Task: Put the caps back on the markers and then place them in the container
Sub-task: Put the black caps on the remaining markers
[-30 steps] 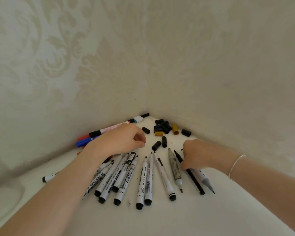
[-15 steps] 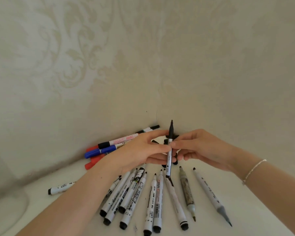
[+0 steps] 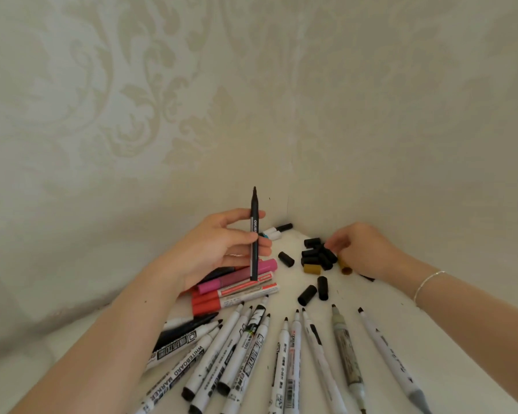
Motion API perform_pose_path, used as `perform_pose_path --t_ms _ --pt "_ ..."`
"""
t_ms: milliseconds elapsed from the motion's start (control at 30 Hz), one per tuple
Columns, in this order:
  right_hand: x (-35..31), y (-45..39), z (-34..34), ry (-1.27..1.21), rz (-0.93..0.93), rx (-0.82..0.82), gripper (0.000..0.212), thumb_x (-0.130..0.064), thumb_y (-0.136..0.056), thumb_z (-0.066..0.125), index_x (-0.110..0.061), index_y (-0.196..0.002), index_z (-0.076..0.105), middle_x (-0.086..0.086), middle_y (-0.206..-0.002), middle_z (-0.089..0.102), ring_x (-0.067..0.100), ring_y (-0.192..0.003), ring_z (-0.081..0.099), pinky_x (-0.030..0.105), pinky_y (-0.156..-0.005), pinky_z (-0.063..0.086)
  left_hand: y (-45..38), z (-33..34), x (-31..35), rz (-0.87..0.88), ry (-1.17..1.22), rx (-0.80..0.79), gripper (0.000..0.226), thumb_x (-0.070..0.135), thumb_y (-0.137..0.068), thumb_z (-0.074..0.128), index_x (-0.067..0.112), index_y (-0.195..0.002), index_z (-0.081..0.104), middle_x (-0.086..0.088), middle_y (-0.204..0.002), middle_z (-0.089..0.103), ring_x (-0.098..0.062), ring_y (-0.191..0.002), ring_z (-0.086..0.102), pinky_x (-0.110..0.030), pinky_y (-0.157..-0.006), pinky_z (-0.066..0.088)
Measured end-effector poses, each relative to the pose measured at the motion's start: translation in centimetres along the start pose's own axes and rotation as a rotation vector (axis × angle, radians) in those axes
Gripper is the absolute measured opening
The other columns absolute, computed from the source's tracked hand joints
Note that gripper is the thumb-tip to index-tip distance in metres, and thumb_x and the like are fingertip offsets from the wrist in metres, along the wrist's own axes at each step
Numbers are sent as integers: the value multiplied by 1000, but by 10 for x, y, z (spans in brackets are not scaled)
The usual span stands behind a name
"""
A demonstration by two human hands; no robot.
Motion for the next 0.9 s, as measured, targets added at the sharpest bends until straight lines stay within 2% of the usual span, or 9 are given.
perform_pose_path --t_ms 133,233,333,433,500,600,733,833,900 --pt "-1 -14 -4 26 -38 49 51 15 -84 37 -9 -122 62 9 -126 61 22 -114 58 24 -92 45 2 -7 5 21 27 16 37 -2 -94 51 21 -121 60 -18 -100 73 -29 -95 71 -42 -89 55" --pt "1 -19 4 17 -77 -25 54 14 -86 36 -12 -127 59 4 -128 59 20 -117 56 25 -97 44 2 -11 8 31 36 10 37 -3 -94 50 21 -121 59 -17 -101 73 -29 -96 71 -38 -85 57" --pt "3 -18 27 196 -115 -171 48 7 -89 43 -19 -126 61 -2 -115 58 14 -102 55 17 -83 43 2 -12 8 26 33 7 37 -3 -94 50 21 -121 59 -17 -100 73 -28 -95 71 -36 -83 58" --pt "-2 -19 31 215 -132 -186 39 4 -87 48 -18 -112 69 0 -104 61 12 -89 55 10 -67 41 2 -15 9 21 28 16 37 -2 -94 50 21 -122 59 -16 -100 73 -27 -95 71 -35 -81 59" --pt "-8 -25 23 143 -124 -121 40 7 -86 46 -16 -109 70 3 -113 66 14 -100 60 13 -79 45 3 -23 10 25 23 54 36 -2 -94 51 21 -120 60 -15 -99 74 -25 -92 72 -33 -78 59" --pt "-21 -37 14 121 -135 -34 49 11 -87 40 -15 -122 63 3 -130 60 16 -119 55 18 -94 42 2 -36 12 30 15 98 35 -1 -93 52 23 -118 62 -14 -98 74 -24 -91 72 -30 -75 60" --pt "-48 -54 35 236 -204 -106 63 10 -88 37 -18 -143 39 6 -149 38 24 -131 43 28 -104 39 1 -44 13 42 20 119 35 -1 -93 52 22 -118 62 -15 -98 74 -25 -92 72 -37 -84 57" --pt "-62 -70 60 338 -243 -153 56 4 -92 37 -14 -145 36 12 -148 39 27 -133 39 29 -106 34 1 -44 14 48 19 118 35 0 -93 52 24 -117 62 -13 -97 74 -24 -91 72 -37 -84 57" --pt "-65 -86 72 417 -261 -148 45 0 -92 39 -8 -136 46 16 -135 51 30 -121 49 34 -101 41 1 -45 15 52 24 117 35 0 -93 52 24 -116 62 -13 -96 75 -24 -90 73 -34 -80 59"
Point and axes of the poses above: each hand's wrist, its own y-axis away from the middle knuckle, its own z-axis out of the palm, x = y × z, the point moved 10 cm from there along -y, towards the middle knuckle
